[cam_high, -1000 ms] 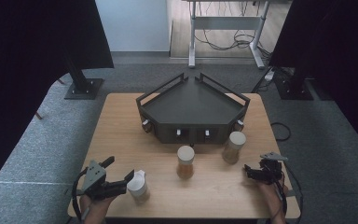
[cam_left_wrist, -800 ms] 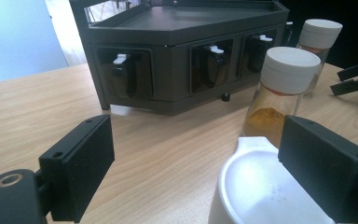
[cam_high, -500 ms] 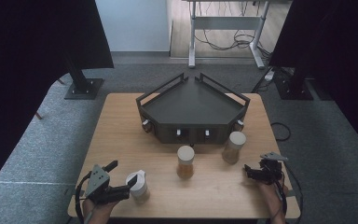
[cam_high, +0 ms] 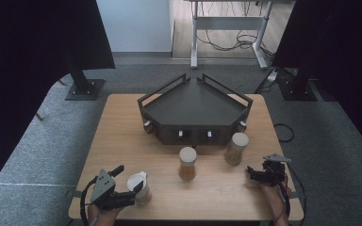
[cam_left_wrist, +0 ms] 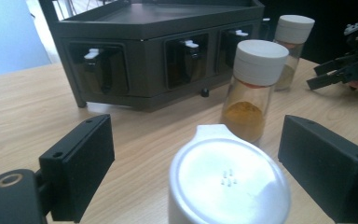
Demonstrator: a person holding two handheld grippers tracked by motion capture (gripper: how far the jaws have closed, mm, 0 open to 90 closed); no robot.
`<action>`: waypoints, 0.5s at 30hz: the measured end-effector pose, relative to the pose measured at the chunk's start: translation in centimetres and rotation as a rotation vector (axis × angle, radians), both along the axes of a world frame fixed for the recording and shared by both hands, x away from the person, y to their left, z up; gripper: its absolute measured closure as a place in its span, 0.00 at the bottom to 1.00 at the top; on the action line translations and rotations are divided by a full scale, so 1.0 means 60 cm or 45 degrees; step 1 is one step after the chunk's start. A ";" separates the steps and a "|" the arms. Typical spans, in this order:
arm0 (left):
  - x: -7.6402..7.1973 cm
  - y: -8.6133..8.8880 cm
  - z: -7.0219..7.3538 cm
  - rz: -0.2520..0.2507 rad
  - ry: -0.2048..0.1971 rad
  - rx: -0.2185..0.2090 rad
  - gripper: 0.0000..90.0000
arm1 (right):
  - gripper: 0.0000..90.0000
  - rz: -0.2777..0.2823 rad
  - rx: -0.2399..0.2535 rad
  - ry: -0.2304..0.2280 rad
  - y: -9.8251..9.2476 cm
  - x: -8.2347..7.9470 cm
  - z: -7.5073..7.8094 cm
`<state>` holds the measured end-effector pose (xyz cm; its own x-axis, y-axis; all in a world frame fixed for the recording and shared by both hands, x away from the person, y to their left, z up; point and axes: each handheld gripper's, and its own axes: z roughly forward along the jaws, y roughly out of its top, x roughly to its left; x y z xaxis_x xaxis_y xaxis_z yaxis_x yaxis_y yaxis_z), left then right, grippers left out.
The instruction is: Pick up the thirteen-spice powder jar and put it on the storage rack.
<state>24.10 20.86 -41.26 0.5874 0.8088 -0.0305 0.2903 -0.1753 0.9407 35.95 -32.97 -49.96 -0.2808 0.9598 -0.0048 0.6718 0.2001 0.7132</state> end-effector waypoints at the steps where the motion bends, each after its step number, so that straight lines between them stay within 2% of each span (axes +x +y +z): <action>1: 0.000 -0.001 -0.001 -0.001 0.001 -0.001 0.11 | 0.10 0.000 0.000 0.000 0.000 0.000 0.000; 10: -0.006 -0.007 -0.017 -0.006 0.007 -0.001 0.11 | 0.10 -0.001 0.000 0.000 0.000 0.000 0.000; 15: -0.006 -0.013 -0.027 -0.010 0.009 0.024 0.11 | 0.09 -0.001 0.000 0.000 0.000 0.000 0.000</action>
<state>23.71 20.07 -42.87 0.5932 0.8048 -0.0196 0.2956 -0.1951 0.9352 35.93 -32.97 -49.96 -0.2800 0.9600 -0.0050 0.6719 0.1997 0.7133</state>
